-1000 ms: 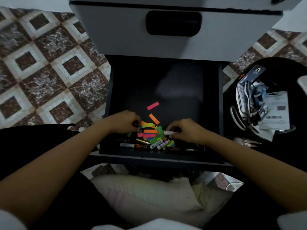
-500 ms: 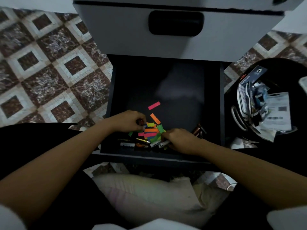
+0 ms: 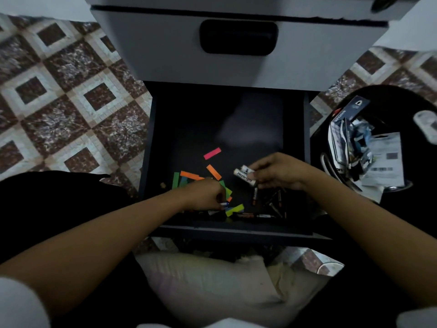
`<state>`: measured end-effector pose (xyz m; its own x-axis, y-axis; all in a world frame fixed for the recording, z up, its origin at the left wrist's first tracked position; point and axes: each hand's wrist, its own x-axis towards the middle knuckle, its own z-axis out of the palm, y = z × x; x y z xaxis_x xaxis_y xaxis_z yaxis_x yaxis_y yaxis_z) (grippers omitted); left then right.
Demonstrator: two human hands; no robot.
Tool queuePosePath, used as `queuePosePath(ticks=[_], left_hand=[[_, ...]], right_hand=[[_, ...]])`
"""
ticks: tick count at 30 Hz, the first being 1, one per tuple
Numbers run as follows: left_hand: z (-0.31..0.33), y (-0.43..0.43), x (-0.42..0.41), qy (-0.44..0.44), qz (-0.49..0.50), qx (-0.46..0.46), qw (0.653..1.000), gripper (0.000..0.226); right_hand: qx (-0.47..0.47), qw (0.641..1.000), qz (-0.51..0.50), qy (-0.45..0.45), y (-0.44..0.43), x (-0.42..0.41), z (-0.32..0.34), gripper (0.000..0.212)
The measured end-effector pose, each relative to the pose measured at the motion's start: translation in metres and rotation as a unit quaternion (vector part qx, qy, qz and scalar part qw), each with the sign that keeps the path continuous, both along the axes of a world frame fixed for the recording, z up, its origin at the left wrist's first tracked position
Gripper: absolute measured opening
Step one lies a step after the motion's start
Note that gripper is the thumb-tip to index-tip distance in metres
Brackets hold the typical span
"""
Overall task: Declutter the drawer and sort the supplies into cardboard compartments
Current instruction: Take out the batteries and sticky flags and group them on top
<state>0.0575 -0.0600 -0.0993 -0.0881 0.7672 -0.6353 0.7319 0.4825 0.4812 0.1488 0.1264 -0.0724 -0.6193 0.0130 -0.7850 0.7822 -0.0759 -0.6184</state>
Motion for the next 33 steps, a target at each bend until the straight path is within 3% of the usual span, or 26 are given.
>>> queuePosePath(ticks=[6, 11, 18, 21, 25, 33], left_hand=[[-0.008, 0.004, 0.017, 0.053, -0.045, -0.009, 0.998, 0.019], [-0.007, 0.004, 0.015, 0.033, -0.029, -0.011, 0.999, 0.019], [0.004, 0.006, -0.009, -0.057, 0.157, 0.012, 0.986, 0.023], [0.014, 0.007, -0.019, -0.131, 0.264, 0.034, 0.955, 0.018], [0.027, 0.006, -0.027, -0.229, 0.398, 0.059, 0.887, 0.017], [0.068, 0.007, -0.033, -0.313, 0.49, 0.159, 0.798, 0.007]], right_hand=[[-0.138, 0.986, -0.086, -0.032, -0.005, 0.001, 0.001, 0.009], [-0.146, 0.983, -0.11, -0.034, -0.008, -0.001, 0.003, 0.009], [-0.14, 0.978, -0.152, -0.014, -0.01, -0.006, 0.012, 0.009], [-0.134, 0.978, -0.162, 0.004, -0.011, -0.009, 0.021, 0.009], [-0.113, 0.977, -0.176, 0.033, -0.012, -0.013, 0.033, 0.011], [-0.025, 0.971, -0.204, 0.123, -0.016, -0.014, 0.074, 0.013]])
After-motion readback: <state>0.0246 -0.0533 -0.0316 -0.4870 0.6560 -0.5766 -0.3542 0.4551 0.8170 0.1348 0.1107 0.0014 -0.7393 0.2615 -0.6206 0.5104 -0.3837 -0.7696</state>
